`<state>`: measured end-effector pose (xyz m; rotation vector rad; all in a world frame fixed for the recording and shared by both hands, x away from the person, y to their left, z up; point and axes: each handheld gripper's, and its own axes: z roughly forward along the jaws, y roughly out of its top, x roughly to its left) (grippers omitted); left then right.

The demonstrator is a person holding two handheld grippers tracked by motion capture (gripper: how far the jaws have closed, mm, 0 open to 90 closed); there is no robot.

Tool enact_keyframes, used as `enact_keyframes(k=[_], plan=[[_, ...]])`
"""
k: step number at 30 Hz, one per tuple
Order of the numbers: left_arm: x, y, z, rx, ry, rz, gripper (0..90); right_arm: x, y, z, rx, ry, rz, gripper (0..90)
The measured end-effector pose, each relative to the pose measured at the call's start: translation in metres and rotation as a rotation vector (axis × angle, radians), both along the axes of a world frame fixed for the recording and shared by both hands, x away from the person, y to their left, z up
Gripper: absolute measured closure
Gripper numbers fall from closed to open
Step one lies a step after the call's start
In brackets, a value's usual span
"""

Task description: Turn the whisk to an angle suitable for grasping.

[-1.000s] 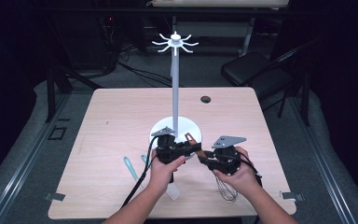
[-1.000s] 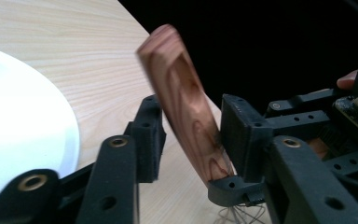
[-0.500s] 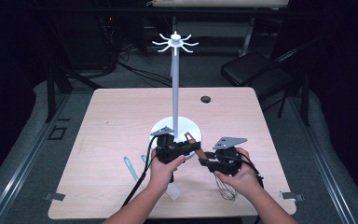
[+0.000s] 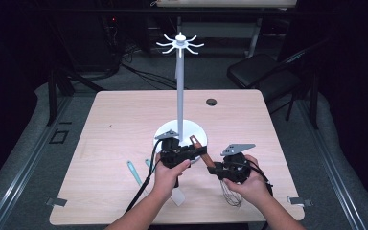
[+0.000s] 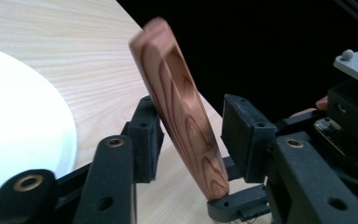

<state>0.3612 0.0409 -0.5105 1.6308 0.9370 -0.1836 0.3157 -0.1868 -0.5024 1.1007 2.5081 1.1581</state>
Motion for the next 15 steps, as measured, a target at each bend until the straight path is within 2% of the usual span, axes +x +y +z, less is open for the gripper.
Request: enact_keyframes(k=[5, 15], plan=[[-0.003, -0.003, -0.001, -0.012, 0.006, -0.017, 56.4, 0.002, 0.001, 0.007, 0.019, 0.002, -0.002, 72.1], [-0.010, -0.008, -0.006, -0.013, 0.016, -0.043, 64.2, 0.006, 0.006, 0.011, 0.050, -0.002, -0.007, 72.3]])
